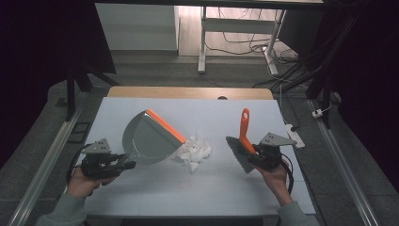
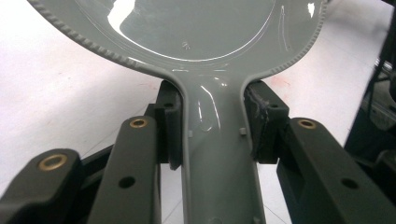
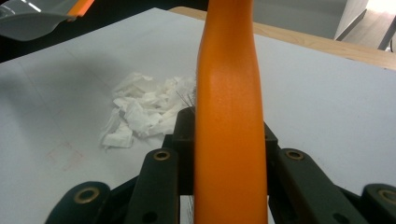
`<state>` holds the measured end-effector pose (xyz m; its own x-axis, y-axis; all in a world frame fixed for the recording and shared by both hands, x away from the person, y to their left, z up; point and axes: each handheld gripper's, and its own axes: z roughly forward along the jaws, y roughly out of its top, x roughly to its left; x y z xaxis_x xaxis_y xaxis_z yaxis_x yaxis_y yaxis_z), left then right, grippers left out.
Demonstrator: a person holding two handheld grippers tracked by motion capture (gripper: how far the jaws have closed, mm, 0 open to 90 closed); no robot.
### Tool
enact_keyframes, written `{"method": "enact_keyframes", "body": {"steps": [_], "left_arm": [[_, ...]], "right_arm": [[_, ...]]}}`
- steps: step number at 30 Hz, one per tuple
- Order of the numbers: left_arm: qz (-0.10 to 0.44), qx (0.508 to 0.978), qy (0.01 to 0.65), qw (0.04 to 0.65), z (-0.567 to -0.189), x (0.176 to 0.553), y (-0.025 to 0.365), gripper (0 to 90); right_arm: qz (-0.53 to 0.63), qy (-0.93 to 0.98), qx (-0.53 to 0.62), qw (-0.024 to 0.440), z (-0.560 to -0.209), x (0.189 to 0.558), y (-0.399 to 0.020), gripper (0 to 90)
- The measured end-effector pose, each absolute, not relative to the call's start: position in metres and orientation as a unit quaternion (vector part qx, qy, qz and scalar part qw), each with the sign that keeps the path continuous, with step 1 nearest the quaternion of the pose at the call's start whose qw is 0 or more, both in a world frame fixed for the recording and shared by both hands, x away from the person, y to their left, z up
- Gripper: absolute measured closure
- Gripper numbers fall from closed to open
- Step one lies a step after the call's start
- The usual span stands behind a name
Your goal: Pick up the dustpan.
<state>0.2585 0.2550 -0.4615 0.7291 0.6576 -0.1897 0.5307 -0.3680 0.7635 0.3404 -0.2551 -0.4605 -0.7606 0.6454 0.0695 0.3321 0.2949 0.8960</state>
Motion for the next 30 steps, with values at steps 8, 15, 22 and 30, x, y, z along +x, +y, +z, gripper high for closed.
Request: {"method": "enact_keyframes", "body": {"steps": [8,15,22,30], "left_arm": [[0.060,0.839,0.348,0.413,-0.462,0.250,0.256,61.5],[0.062,0.859,0.318,0.396,-0.465,0.241,0.252,61.5],[0.048,0.866,0.319,0.382,-0.469,0.238,0.250,61.5],[0.046,0.882,0.310,0.351,-0.473,0.233,0.248,61.5]], "right_arm": [[0.517,0.780,0.318,0.152,-0.457,0.352,-0.244,70.6],[0.523,0.774,0.322,0.152,-0.452,0.363,-0.235,70.6],[0.520,0.772,0.332,0.150,-0.452,0.373,-0.227,70.7],[0.517,0.772,0.339,0.147,-0.452,0.383,-0.216,70.6]]}}
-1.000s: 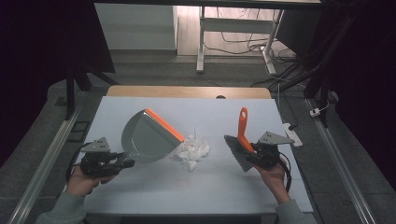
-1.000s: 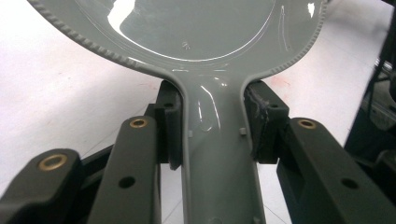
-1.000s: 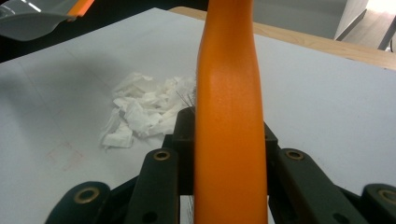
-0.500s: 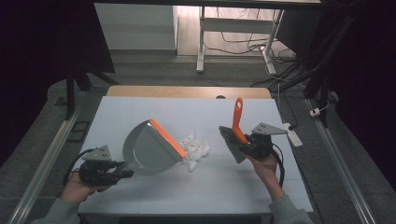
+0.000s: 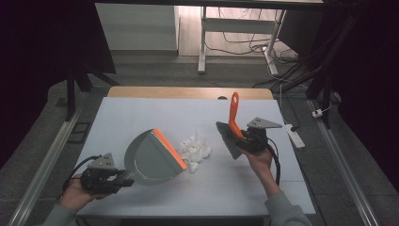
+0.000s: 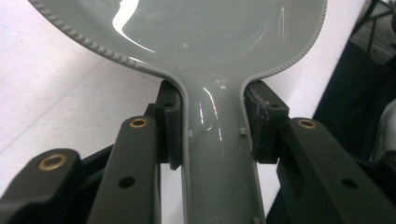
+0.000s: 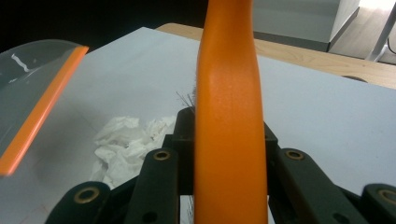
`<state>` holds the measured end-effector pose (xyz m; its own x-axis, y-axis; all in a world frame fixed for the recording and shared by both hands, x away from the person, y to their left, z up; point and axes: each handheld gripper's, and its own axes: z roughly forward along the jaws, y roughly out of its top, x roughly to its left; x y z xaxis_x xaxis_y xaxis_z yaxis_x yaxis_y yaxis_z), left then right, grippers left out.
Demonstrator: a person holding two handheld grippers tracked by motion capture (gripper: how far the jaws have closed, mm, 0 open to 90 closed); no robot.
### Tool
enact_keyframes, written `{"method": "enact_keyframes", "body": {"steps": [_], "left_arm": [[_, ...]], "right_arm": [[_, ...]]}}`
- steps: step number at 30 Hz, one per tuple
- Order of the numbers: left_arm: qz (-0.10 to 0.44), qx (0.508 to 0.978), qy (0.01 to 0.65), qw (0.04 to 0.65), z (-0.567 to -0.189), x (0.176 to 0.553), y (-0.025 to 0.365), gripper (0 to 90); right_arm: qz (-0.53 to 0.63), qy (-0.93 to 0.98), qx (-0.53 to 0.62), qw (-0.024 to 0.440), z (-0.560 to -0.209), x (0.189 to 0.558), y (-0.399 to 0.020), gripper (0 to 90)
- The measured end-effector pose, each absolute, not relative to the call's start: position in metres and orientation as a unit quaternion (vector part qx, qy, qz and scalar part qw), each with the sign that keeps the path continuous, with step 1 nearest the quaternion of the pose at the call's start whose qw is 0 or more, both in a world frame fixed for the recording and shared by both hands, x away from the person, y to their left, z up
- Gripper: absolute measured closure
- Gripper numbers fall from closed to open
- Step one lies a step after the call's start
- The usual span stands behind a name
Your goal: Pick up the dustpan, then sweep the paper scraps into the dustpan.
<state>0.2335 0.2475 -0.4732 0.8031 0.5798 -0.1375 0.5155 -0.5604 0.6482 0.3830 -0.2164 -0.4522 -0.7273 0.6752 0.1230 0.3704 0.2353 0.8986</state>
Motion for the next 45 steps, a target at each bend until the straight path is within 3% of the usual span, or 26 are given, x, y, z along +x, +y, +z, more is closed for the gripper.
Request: {"method": "enact_keyframes", "body": {"steps": [9,45], "left_arm": [[0.033,0.897,0.305,0.319,-0.484,0.230,0.243,61.4],[-0.014,0.889,0.337,0.311,-0.501,0.239,0.254,61.4]], "right_arm": [[0.508,0.775,0.345,0.149,-0.455,0.398,-0.204,70.7],[0.461,0.809,0.331,0.150,-0.465,0.419,-0.166,70.6]]}}
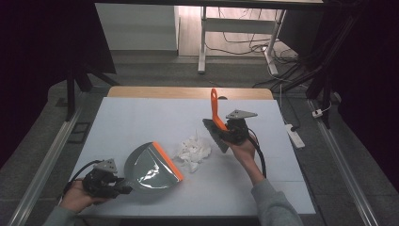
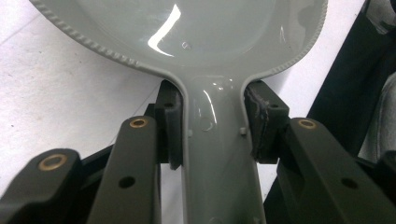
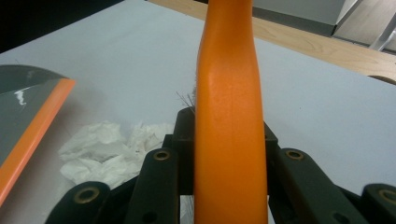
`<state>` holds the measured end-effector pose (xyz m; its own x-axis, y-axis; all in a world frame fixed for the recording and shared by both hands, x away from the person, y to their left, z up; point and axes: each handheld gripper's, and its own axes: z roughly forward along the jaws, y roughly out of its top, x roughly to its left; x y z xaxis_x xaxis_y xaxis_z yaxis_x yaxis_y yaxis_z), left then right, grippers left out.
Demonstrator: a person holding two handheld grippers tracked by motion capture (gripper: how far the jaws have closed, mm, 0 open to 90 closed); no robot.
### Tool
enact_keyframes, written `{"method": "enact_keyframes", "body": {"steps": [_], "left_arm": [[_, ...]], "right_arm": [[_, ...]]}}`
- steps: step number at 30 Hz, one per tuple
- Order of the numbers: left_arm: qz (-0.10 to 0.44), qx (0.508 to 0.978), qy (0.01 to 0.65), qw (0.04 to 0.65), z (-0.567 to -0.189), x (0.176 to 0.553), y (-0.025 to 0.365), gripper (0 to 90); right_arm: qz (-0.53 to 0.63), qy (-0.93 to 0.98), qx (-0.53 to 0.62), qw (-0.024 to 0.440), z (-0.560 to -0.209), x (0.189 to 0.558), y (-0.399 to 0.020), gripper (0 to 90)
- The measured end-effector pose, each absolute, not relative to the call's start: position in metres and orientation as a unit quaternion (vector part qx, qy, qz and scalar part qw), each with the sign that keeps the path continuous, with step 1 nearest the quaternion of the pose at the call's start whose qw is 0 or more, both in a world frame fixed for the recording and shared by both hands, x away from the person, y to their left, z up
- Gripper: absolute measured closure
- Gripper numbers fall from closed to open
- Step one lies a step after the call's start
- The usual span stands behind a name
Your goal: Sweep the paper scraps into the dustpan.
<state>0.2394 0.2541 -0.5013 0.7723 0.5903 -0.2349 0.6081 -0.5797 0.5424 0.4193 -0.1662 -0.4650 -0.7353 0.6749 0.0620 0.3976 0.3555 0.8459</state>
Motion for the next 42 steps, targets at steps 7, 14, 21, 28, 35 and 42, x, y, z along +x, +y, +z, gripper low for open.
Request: {"method": "enact_keyframes", "body": {"steps": [7,14,21,28,35,42], "left_arm": [[-0.026,0.890,0.341,0.302,-0.503,0.240,0.252,61.4],[-0.034,0.884,0.354,0.303,-0.504,0.242,0.257,61.4],[-0.049,0.887,0.343,0.306,-0.509,0.246,0.248,61.4],[-0.058,0.888,0.341,0.304,-0.512,0.251,0.243,61.4],[-0.061,0.887,0.341,0.305,-0.513,0.253,0.240,61.4],[-0.063,0.888,0.340,0.303,-0.514,0.255,0.238,61.4]], "right_arm": [[0.449,0.813,0.337,0.153,-0.468,0.426,-0.164,70.6],[0.437,0.817,0.344,0.154,-0.472,0.434,-0.163,70.6],[0.417,0.822,0.357,0.151,-0.480,0.447,-0.157,70.6],[0.403,0.828,0.358,0.154,-0.477,0.456,-0.147,70.6],[0.384,0.836,0.363,0.150,-0.479,0.466,-0.134,70.7],[0.364,0.844,0.363,0.151,-0.483,0.474,-0.126,70.7]]}}
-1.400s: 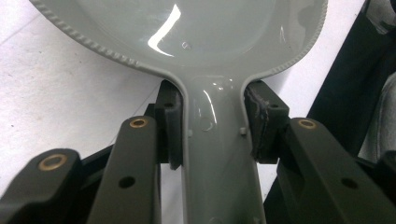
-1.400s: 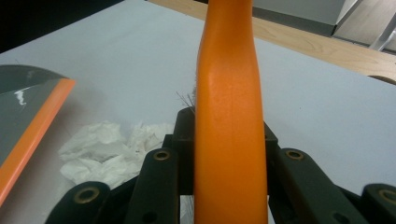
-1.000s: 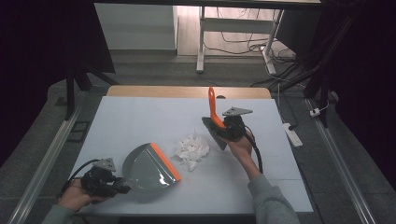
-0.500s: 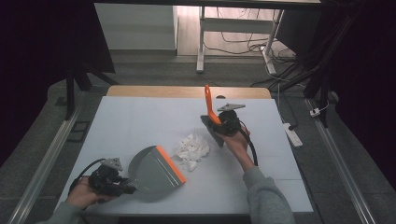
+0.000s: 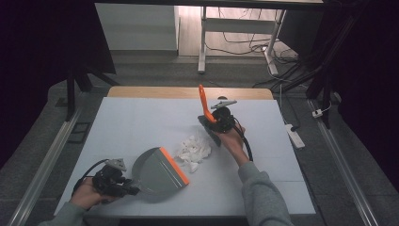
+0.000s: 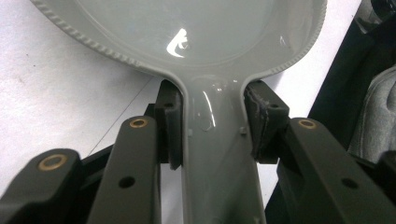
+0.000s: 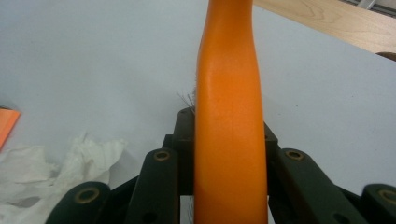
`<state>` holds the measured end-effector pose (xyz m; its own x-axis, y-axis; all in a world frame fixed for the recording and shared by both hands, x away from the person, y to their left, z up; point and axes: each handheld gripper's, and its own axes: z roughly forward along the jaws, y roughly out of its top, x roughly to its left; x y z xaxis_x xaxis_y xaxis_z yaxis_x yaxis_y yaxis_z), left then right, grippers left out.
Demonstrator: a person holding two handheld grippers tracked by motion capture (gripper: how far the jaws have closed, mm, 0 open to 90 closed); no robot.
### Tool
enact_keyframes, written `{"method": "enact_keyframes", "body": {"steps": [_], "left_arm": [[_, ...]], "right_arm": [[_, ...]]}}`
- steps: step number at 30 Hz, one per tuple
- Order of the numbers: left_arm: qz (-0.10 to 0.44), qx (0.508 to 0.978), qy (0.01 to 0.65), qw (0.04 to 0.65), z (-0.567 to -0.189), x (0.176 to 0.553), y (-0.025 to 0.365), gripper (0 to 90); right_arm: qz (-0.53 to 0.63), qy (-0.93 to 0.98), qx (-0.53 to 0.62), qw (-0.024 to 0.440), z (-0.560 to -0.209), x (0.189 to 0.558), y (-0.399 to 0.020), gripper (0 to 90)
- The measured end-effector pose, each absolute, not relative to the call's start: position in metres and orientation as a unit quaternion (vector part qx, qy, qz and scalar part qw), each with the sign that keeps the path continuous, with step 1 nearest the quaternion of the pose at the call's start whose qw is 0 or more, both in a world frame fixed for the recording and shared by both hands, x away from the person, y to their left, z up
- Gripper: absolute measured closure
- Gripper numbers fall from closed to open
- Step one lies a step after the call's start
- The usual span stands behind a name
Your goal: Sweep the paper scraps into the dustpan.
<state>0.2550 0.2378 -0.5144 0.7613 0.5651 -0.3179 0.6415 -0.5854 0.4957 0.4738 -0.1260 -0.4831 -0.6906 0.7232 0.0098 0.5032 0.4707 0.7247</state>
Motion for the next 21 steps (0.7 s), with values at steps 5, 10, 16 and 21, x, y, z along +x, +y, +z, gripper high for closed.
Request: {"method": "enact_keyframes", "body": {"steps": [5,10,16,21], "left_arm": [[-0.064,0.888,0.339,0.303,-0.514,0.256,0.237,61.4],[-0.065,0.888,0.339,0.303,-0.514,0.256,0.236,61.4],[-0.064,0.887,0.341,0.304,-0.514,0.257,0.234,61.4],[-0.064,0.886,0.344,0.305,-0.515,0.257,0.234,61.4]], "right_arm": [[0.357,0.846,0.367,0.147,-0.486,0.477,-0.125,70.7],[0.343,0.851,0.371,0.143,-0.490,0.480,-0.123,70.7],[0.330,0.855,0.376,0.138,-0.497,0.483,-0.119,70.8],[0.328,0.856,0.378,0.132,-0.500,0.485,-0.116,70.9]]}}
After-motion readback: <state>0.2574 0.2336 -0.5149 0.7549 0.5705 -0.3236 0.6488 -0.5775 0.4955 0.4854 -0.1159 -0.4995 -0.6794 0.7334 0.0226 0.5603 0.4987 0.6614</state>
